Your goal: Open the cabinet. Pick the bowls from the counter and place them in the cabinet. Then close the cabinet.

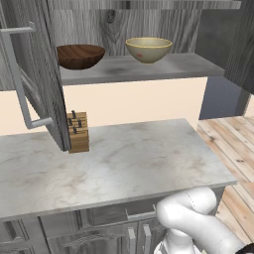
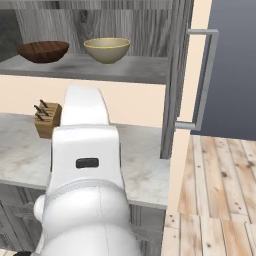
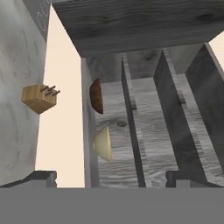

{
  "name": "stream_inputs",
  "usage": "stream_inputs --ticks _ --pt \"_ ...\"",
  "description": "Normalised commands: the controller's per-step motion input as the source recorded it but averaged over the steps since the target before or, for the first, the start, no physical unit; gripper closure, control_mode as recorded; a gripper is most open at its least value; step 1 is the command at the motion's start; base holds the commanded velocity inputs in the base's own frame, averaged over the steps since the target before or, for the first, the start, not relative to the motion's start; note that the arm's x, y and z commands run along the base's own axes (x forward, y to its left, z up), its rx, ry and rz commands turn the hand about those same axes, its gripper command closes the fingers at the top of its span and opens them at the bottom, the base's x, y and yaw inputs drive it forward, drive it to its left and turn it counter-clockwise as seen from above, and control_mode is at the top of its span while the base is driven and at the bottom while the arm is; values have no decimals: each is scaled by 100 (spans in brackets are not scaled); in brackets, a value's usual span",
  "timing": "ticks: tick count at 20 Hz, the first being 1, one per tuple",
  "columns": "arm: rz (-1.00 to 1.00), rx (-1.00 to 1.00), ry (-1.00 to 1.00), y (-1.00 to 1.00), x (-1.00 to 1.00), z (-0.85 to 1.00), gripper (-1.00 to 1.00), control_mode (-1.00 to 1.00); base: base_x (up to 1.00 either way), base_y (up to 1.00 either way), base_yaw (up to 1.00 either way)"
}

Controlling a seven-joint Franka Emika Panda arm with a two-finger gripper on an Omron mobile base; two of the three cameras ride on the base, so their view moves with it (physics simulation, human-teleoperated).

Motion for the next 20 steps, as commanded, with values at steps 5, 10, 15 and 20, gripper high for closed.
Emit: stream_inputs --ticks 5,10,15,20 --pt "0 0 0 -48 -14 0 -100 -100 0 0 0" --pt "0 0 0 -53 -1 -5 -100 -100 0 0 0" --pt "0 0 0 -45 0 -13 -100 -100 0 0 0" --pt "0 0 0 -31 0 -22 -100 -100 0 0 0"
